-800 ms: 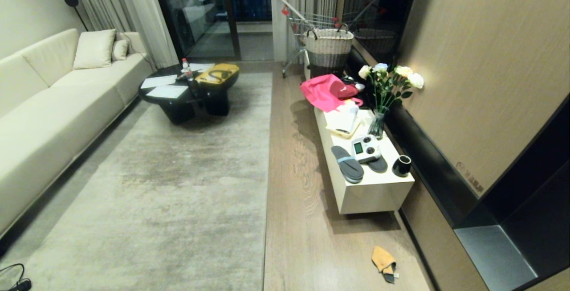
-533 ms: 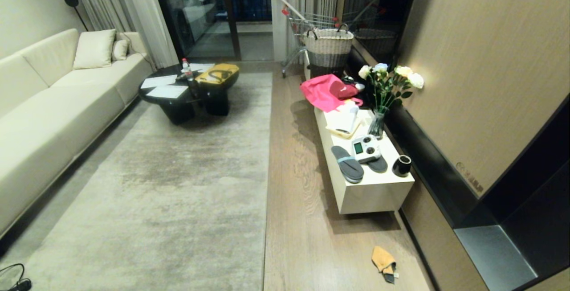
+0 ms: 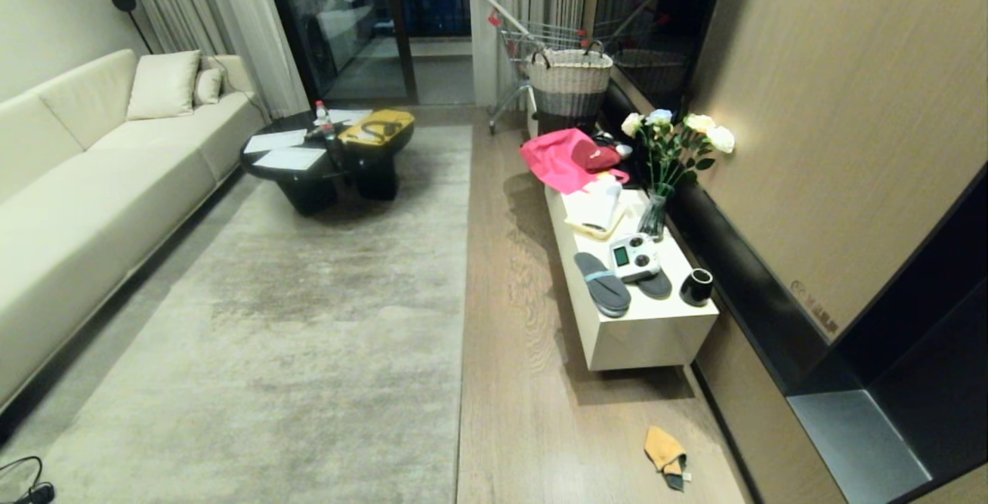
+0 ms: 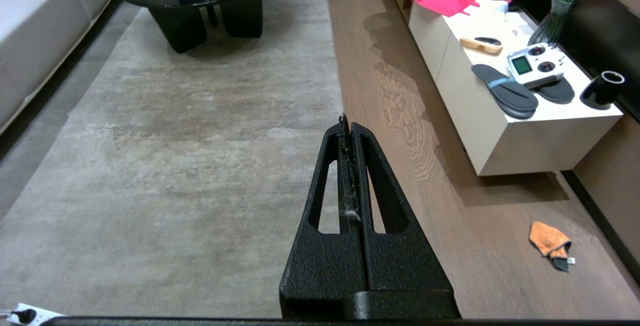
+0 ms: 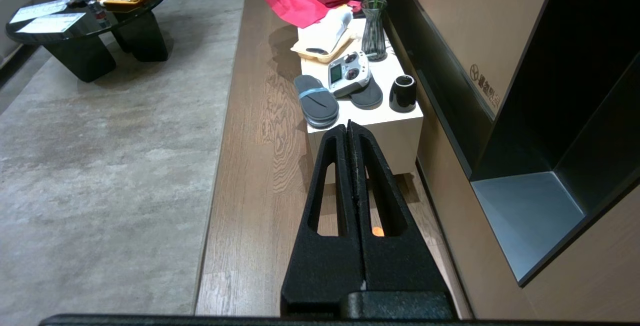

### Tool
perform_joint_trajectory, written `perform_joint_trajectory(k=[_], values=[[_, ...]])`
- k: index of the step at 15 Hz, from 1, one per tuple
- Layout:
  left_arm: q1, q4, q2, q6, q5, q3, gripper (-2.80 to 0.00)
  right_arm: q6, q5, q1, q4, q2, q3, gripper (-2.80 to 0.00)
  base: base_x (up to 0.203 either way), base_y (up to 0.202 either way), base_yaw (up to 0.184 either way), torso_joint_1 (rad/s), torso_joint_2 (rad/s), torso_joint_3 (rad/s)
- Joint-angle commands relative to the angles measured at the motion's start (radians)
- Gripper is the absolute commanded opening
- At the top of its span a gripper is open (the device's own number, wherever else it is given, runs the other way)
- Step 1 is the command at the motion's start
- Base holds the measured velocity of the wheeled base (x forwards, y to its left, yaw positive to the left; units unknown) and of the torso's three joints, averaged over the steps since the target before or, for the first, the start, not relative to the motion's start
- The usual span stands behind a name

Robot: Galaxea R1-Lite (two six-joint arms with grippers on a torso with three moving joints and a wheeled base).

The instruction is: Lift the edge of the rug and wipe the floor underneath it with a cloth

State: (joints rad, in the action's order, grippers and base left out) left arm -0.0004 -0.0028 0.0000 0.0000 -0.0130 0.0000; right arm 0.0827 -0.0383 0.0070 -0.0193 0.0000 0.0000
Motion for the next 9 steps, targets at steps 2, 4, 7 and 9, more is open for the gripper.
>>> perform_joint_trajectory(k=[2,4,7,9], values=[[0.0,0.0,0.0,0.0,-0.001,0.0,-2.8,0.0,0.0,0.001,-0.001,0.002,0.0,-2.8,0.0,0.0,0.0,0.0,0.0,0.0],[0.0,0.0,0.002,0.0,-0.001,0.0,-2.8,0.0,0.0,0.001,-0.001,0.002,0.0,-2.8,0.0,0.0,0.0,0.0,0.0,0.0],[0.0,0.0,0.002,0.0,-0.001,0.0,-2.8,0.0,0.0,-0.001,-0.001,0.001,0.0,-2.8,0.0,0.0,0.0,0.0,0.0,0.0],[-0.001,0.0,0.0,0.0,-0.001,0.0,-2.8,0.0,0.0,0.001,-0.001,0.002,0.0,-2.8,0.0,0.0,0.0,0.0,0.0,0.0]])
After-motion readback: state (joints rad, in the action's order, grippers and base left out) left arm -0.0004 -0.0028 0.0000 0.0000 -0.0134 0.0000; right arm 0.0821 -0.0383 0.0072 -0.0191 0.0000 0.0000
